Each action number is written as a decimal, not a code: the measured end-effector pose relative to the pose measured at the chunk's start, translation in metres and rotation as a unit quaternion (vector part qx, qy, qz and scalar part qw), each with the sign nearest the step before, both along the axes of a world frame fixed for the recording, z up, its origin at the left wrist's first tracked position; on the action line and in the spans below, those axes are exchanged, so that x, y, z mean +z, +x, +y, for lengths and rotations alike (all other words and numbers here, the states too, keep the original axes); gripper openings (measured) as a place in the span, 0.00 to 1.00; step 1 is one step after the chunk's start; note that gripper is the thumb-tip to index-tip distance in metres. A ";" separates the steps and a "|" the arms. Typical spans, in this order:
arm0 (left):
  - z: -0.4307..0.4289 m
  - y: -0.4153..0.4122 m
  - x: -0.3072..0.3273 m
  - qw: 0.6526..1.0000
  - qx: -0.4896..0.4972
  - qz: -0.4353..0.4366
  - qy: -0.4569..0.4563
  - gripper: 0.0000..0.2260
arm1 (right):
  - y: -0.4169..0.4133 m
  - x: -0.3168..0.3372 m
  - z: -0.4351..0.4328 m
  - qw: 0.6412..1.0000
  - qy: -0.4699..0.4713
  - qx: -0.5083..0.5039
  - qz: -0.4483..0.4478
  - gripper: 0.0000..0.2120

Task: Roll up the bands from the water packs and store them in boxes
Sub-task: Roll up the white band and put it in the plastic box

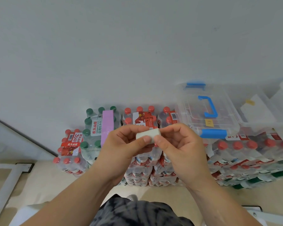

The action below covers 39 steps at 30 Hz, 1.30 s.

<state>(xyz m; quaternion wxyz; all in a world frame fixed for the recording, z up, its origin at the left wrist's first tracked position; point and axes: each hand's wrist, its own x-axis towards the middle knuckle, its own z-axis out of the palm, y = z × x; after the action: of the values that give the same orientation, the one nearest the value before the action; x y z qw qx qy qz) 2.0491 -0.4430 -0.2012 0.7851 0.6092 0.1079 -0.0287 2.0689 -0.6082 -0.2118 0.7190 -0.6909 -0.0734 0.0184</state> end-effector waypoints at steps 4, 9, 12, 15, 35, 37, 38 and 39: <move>0.010 0.012 -0.006 0.999 -0.037 0.004 0.005 0.11 | 0.010 0.000 0.006 0.999 -0.050 -0.014 0.004 0.07; 0.020 0.046 -0.006 0.979 -0.169 -0.008 0.113 0.18 | 0.035 0.010 0.000 0.989 -0.140 -0.013 -0.038 0.11; 0.024 0.069 0.003 0.962 -0.214 -0.051 0.160 0.19 | 0.049 0.019 0.006 0.989 -0.140 -0.039 -0.023 0.11; 0.026 0.094 0.011 0.949 -0.234 -0.101 0.184 0.20 | 0.059 0.029 0.015 0.988 -0.126 -0.090 -0.016 0.11; -0.085 0.163 -0.001 0.874 -0.457 -0.134 0.100 0.11 | 0.044 0.021 -0.055 0.919 -0.177 -0.352 0.015 0.08; -0.105 0.165 -0.002 0.872 -0.458 -0.139 0.102 0.12 | 0.046 0.018 -0.079 0.922 -0.164 -0.351 0.026 0.07; -0.115 0.167 -0.003 0.876 -0.452 -0.131 0.104 0.13 | 0.048 0.017 -0.091 0.926 -0.152 -0.343 0.032 0.06; -0.125 0.168 -0.005 0.882 -0.444 -0.119 0.106 0.16 | 0.050 0.017 -0.104 0.933 -0.139 -0.330 0.037 0.05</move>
<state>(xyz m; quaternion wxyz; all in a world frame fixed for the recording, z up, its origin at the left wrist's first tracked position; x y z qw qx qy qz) 2.2175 -0.5677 -0.2062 0.6276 0.6721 -0.2655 -0.2896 2.1188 -0.7121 -0.1952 0.5836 -0.7680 0.1887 -0.1844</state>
